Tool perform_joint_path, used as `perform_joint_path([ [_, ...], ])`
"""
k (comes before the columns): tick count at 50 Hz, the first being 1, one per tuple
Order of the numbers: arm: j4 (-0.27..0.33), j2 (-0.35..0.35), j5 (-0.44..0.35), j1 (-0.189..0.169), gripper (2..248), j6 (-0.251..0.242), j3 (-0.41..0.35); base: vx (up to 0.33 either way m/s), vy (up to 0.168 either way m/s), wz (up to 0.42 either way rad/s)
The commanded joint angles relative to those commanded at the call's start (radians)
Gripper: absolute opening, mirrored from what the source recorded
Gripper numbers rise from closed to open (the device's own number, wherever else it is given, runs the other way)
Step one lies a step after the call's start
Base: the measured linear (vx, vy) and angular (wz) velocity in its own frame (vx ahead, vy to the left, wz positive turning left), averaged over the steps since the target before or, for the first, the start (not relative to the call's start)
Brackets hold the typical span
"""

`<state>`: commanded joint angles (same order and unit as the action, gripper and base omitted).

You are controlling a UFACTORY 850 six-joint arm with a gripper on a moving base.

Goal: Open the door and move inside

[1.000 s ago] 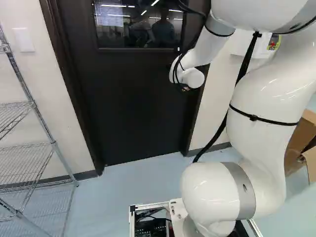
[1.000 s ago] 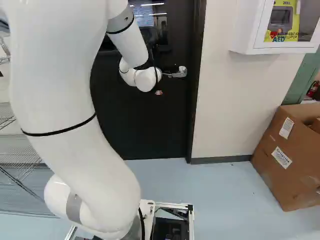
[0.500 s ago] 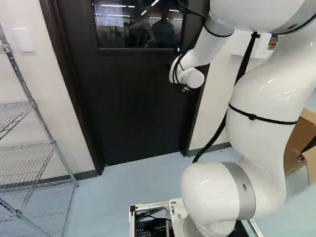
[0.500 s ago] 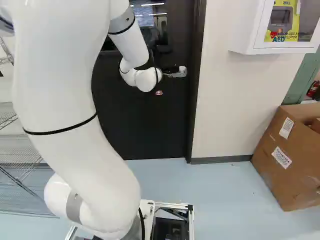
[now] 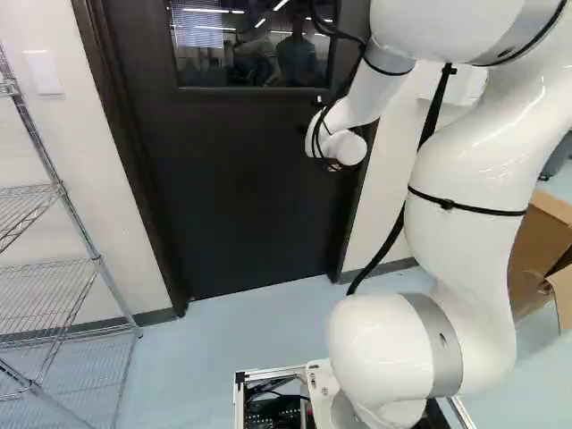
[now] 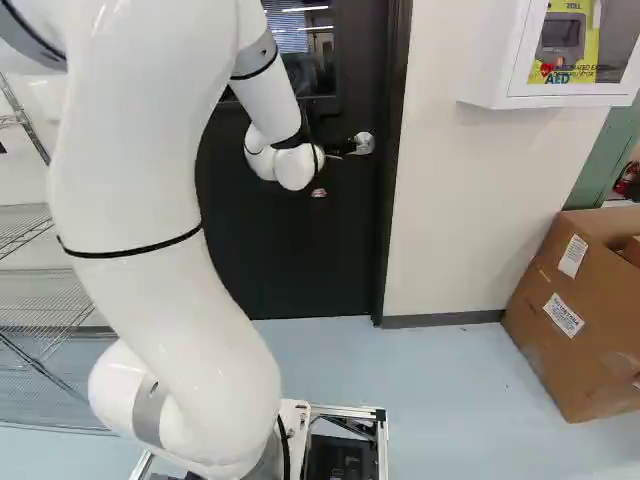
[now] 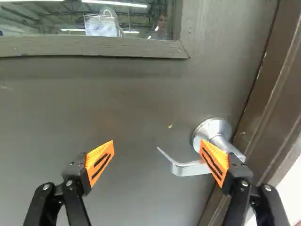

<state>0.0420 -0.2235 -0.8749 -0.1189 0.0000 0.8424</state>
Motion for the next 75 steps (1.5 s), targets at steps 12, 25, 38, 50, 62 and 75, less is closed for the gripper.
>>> perform_joint_path([
  [12, 0.004, -0.028, -0.002, 0.001, 247, 0.000, 0.004, 0.000, 0.000, 0.000],
  [25, 0.004, -0.051, -0.002, 0.001, 247, 0.000, 0.000, 0.000, 0.000, 0.000],
  [38, 0.004, -0.076, -0.002, -0.013, 247, 0.000, -0.001, 0.000, 0.000, 0.000],
  [50, 0.004, -0.103, -0.002, -0.033, 247, 0.000, 0.002, 0.000, 0.000, 0.000],
  [62, 0.004, -0.126, -0.002, -0.035, 247, 0.000, 0.002, 0.000, 0.000, 0.000],
  [75, 0.004, -0.152, -0.002, -0.037, 247, 0.000, 0.002, 0.000, 0.000, 0.000],
])
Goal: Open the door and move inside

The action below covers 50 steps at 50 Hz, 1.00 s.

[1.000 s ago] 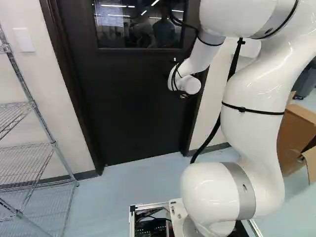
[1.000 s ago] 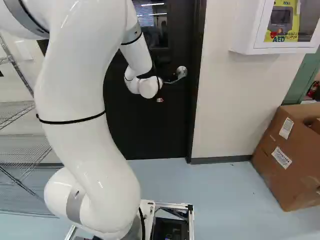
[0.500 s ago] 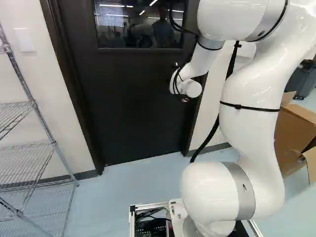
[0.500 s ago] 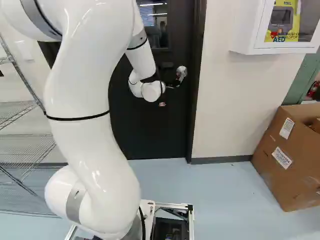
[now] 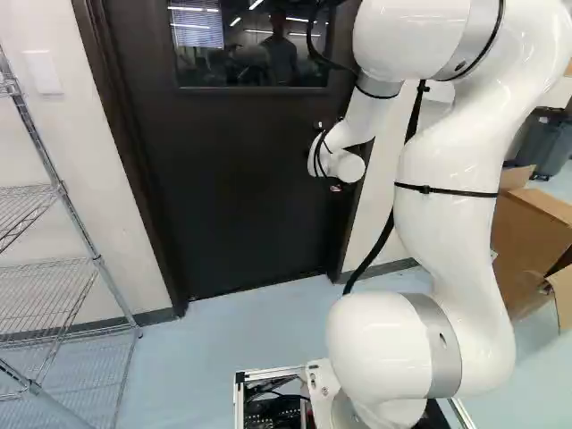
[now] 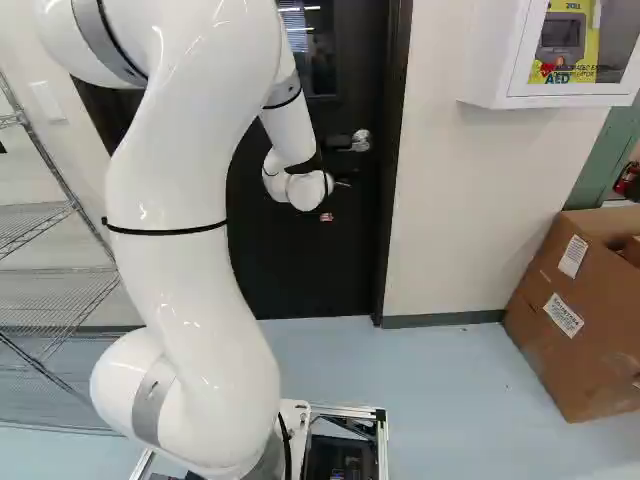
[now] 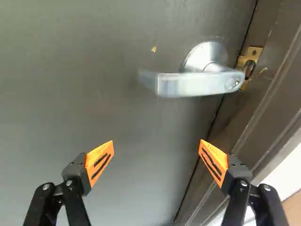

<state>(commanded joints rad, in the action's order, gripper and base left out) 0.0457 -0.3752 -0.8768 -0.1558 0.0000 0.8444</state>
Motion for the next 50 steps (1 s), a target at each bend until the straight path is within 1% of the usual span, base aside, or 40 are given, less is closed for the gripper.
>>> perform_joint_path([
  [9, 0.001, -0.005, 0.000, 0.000, 247, 0.000, 0.000, 0.000, 0.000, 0.000],
  [15, 0.013, -0.005, 0.000, 0.000, 247, 0.000, 0.000, 0.000, 0.000, 0.000],
  [38, 0.083, -0.006, -0.003, 0.001, 247, 0.000, 0.001, 0.000, 0.000, 0.000],
  [50, 0.129, -0.010, -0.032, 0.009, 247, 0.000, 0.006, 0.000, 0.000, 0.000],
])
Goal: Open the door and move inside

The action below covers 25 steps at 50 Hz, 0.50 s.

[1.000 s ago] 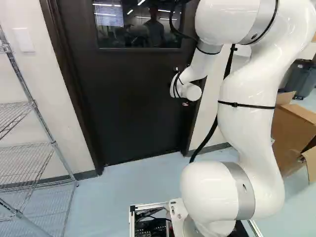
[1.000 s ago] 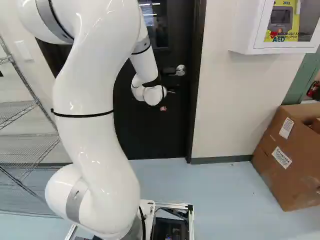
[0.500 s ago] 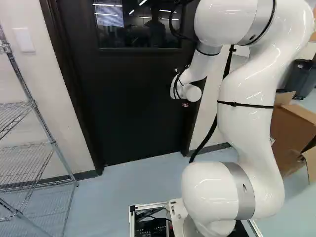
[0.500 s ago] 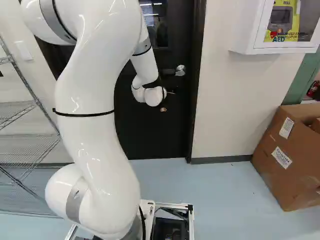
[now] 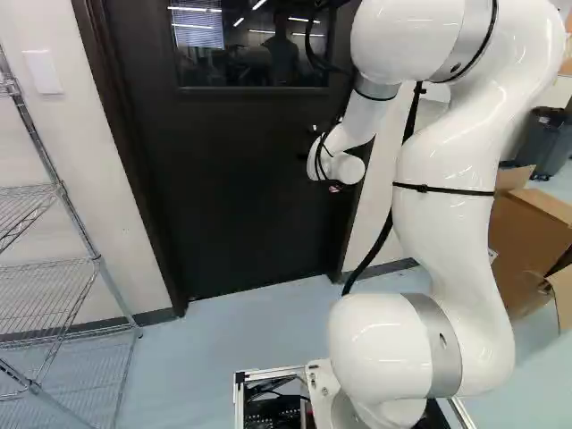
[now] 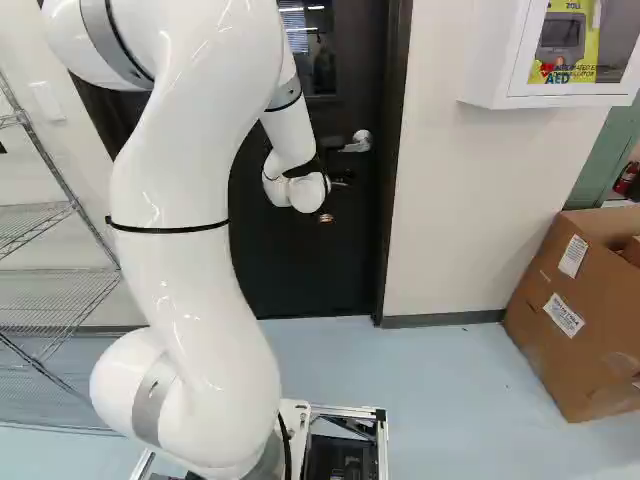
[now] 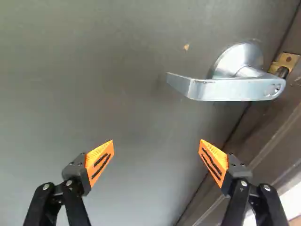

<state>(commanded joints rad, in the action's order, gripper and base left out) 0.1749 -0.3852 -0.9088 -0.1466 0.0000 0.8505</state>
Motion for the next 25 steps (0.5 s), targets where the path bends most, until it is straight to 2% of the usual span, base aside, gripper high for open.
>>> perform_joint_path([
  [8, 0.025, -0.004, -0.037, 0.006, 247, 0.000, 0.005, 0.000, 0.000, 0.000],
  [25, 0.031, -0.020, -0.083, 0.015, 247, 0.000, 0.024, 0.000, 0.000, 0.000],
])
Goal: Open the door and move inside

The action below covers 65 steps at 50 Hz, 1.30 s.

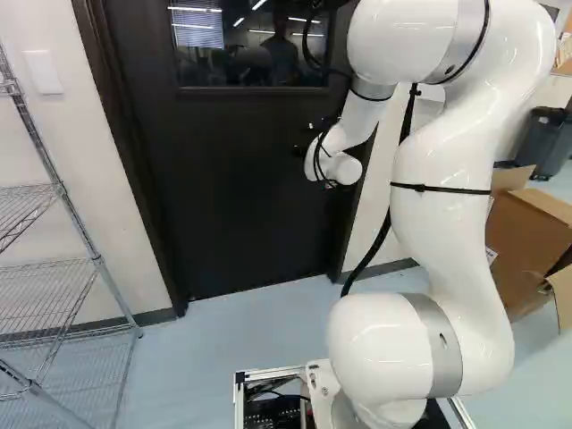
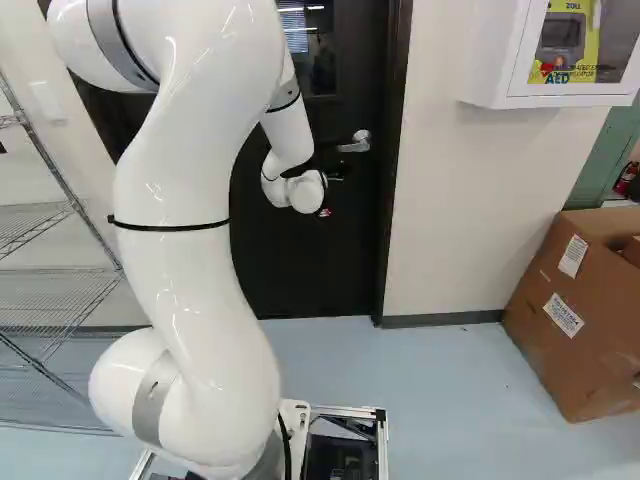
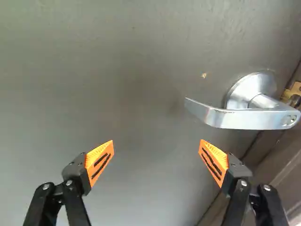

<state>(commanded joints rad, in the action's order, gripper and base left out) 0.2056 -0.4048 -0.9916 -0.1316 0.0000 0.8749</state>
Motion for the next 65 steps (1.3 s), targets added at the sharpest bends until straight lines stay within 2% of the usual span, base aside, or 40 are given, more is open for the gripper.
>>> perform_joint_path([
  [26, 0.000, -0.044, -0.001, 0.013, 247, 0.000, 0.056, 0.000, 0.000, 0.000],
  [65, 0.004, -0.186, -0.001, 0.033, 247, 0.000, 0.240, 0.000, 0.000, 0.000],
])
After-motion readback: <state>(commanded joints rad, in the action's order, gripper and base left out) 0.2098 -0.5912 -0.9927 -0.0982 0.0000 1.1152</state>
